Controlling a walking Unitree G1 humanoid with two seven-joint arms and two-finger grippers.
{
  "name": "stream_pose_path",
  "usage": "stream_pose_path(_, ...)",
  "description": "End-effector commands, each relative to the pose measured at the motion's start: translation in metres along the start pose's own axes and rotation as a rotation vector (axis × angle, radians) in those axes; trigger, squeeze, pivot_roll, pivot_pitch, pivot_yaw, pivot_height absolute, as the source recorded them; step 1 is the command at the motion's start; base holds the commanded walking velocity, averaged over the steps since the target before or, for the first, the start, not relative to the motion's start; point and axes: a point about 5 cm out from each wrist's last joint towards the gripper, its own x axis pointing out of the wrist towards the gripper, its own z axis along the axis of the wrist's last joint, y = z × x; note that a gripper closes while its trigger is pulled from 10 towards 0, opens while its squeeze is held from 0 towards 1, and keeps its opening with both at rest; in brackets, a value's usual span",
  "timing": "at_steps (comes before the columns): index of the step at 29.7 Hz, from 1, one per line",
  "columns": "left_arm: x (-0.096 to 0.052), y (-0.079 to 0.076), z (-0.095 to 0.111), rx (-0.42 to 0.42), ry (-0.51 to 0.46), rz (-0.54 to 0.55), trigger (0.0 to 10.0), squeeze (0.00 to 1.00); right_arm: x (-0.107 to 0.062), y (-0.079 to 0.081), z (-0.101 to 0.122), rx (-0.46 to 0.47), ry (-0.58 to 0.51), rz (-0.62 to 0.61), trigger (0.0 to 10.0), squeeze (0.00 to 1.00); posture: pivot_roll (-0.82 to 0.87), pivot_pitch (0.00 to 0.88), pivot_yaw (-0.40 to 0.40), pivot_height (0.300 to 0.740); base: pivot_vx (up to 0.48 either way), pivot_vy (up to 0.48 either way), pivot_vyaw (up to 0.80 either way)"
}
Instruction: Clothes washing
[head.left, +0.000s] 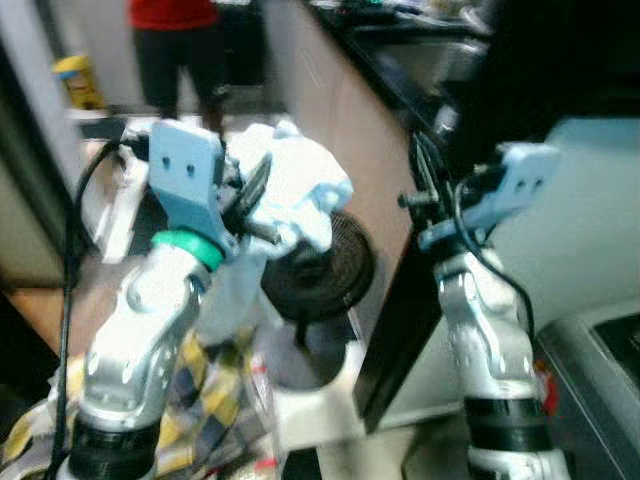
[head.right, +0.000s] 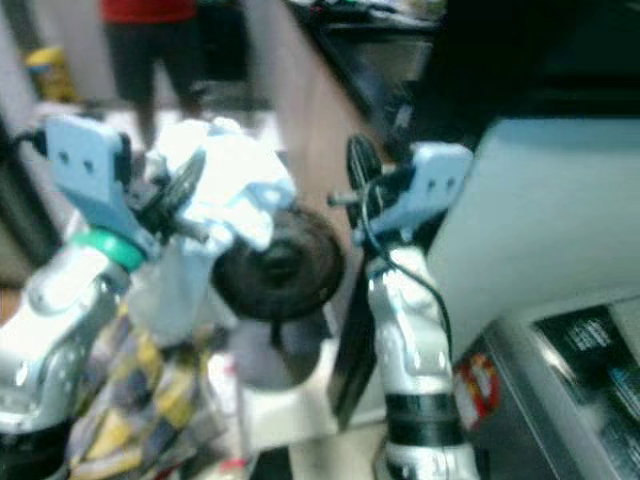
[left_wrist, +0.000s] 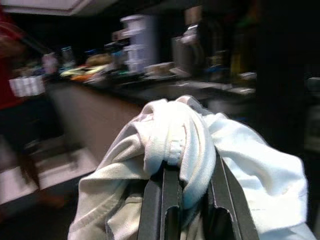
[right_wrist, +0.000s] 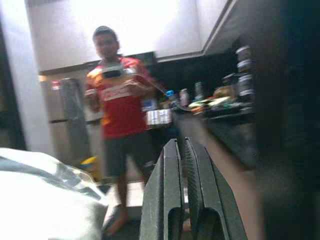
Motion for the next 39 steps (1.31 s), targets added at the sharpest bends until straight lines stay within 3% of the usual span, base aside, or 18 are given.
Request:
stream_pose_path(1, -0.0033, 0.0036, 0.0052, 0.023, -0.031, 0.013, 10.0, 0.00, 0.0008, 0.0055, -0.0016, 0.023, 0.007, 0.010, 10.0, 0.00, 0.09, 0.002, -0.011, 0.731, 0.000, 0.000, 0.00)
stream_pose_path(24, -0.0033, 0.0043, -0.0016, 0.030, -0.007, 0.010, 10.0, 0.00, -0.0005, 0.0047, -0.0040, 0.014, 0.019, 0.003, 10.0, 0.00, 0.08, 0.000, -0.003, 0.731, 0.000, 0.000, -0.07)
stream_pose_path(39, -0.0040, 0.0051, -0.0028, 0.032, -0.002, 0.016, 10.0, 0.00, 0.0003, 0.0039, -0.0050, 0.025, 0.027, -0.008, 10.0, 0.00, 0.08, 0.004, -0.002, 0.731, 0.000, 0.000, -0.80)
